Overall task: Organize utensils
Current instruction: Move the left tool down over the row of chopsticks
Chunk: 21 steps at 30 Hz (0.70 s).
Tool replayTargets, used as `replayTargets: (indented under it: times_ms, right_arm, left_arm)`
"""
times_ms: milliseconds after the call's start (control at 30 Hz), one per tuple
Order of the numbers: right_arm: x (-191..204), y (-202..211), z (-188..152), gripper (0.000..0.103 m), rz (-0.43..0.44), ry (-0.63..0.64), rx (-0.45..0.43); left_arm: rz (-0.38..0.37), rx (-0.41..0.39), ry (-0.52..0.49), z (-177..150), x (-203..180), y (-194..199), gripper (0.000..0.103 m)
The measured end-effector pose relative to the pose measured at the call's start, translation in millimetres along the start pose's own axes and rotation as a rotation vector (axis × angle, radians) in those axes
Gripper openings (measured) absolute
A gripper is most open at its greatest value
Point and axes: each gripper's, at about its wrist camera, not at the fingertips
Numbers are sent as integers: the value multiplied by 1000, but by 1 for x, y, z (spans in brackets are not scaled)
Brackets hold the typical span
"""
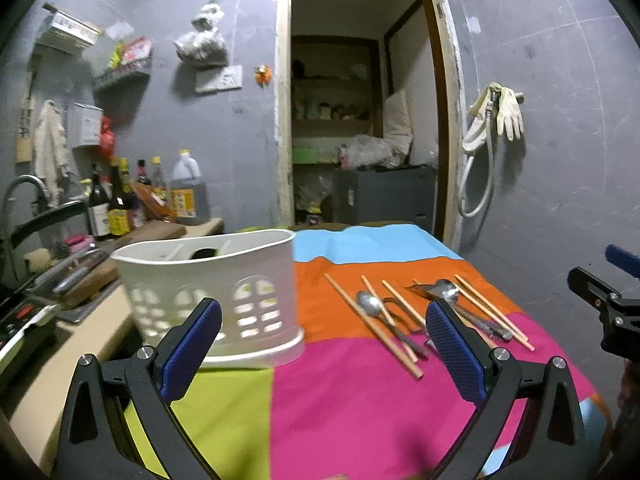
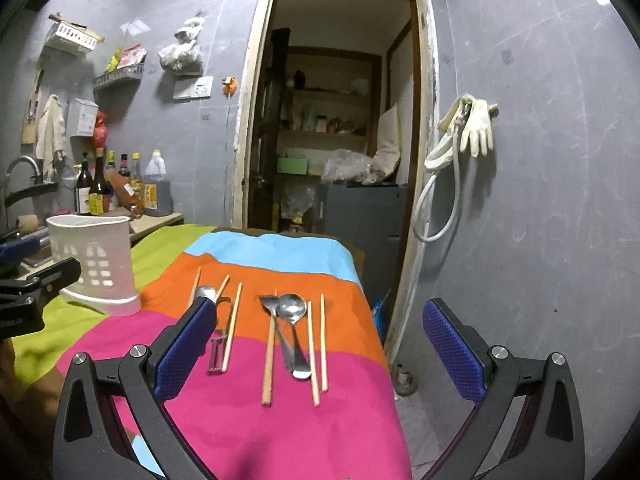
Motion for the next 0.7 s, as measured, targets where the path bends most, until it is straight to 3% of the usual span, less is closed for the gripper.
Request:
replayTargets:
  times_ms: [300,400,500,667,700]
  right_arm:
    - [-42,-48,20,102,70,-59,71]
    - [-48,-66,21,96,94,-57,98]
    - [-53,-82,20,89,116,-73,145]
    - [-62,-109,13,72,134,-102,252]
    - [-64,-116,10,69,140,-110,282]
  left_arm:
    - [-55,90,-21,28,-30,-55,100]
    - [-69,121,-32,32,-42,-72,99]
    - [-60,173,-55,33,-50,-91,88]
    - [-66,307,-72,26,-57,-128,56]
    - [-65,332,-73,23,-57,-134,53]
Point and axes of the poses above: each gripper's, at about its wrist camera, not at the fingertips, and y roughly against the way its jaws point, x to its left, z to its top, and after that the axes turned 11 degrees about z, right-handed
